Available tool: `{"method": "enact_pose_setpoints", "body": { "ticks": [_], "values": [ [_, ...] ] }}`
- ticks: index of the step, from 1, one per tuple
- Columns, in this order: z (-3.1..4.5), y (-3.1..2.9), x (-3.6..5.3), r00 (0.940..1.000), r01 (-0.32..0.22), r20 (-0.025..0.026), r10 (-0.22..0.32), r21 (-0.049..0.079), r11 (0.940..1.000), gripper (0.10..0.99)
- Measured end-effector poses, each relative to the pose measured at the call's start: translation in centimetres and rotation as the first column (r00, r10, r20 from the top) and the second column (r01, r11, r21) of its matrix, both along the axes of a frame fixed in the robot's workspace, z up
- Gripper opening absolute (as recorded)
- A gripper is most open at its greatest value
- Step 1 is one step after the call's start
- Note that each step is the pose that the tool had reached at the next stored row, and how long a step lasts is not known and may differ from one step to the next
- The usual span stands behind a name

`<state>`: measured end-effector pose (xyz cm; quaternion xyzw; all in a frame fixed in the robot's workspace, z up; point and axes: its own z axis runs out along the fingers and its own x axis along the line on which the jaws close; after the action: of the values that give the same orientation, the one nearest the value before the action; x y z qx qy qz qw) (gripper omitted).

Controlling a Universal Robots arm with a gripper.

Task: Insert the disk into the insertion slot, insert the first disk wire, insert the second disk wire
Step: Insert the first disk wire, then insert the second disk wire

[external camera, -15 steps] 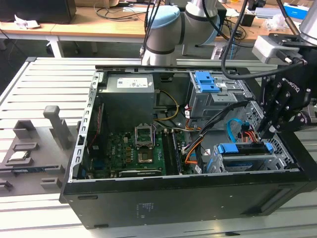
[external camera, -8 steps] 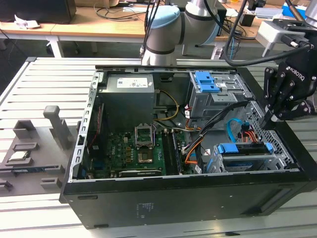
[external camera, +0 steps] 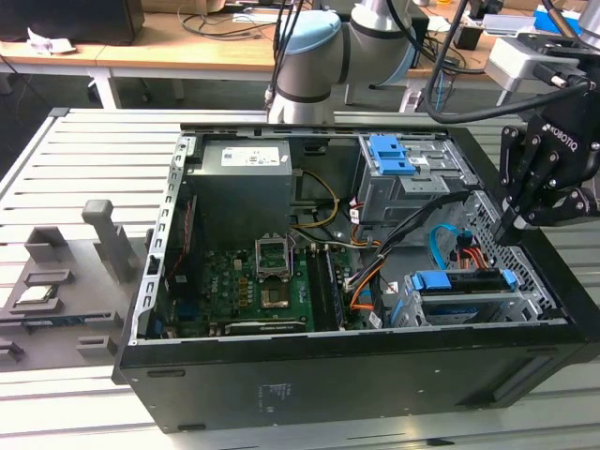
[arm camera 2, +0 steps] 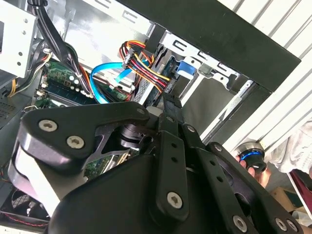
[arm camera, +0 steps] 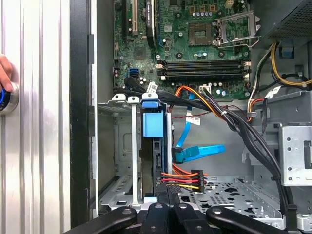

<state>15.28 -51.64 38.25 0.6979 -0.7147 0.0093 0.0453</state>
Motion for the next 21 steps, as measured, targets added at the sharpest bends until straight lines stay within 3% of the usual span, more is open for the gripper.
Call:
{"method": "enact_pose_setpoints", "body": {
  "ticks": [11, 12, 13, 15, 21],
  "values": [
    [0.02, 0.0, 0.0, 1.0, 0.0, 0.0, 0.0, 0.0, 1.0, 0.106],
    [0.02, 0.0, 0.0, 1.0, 0.0, -0.0001, 0.0, 0.0, 1.0, 0.169],
    [0.02, 0.0, 0.0, 1.0, 0.0, 0.0, 0.0, 0.0, 1.0, 0.169],
    [0.02, 0.0, 0.0, 1.0, 0.0, 0.0, 0.0, 0.0, 1.0, 0.302],
    [0.03, 0.66, -0.16, 1.0, 0.0, 0.0, 0.0, 0.0, 1.0, 0.302]
  ]
}}
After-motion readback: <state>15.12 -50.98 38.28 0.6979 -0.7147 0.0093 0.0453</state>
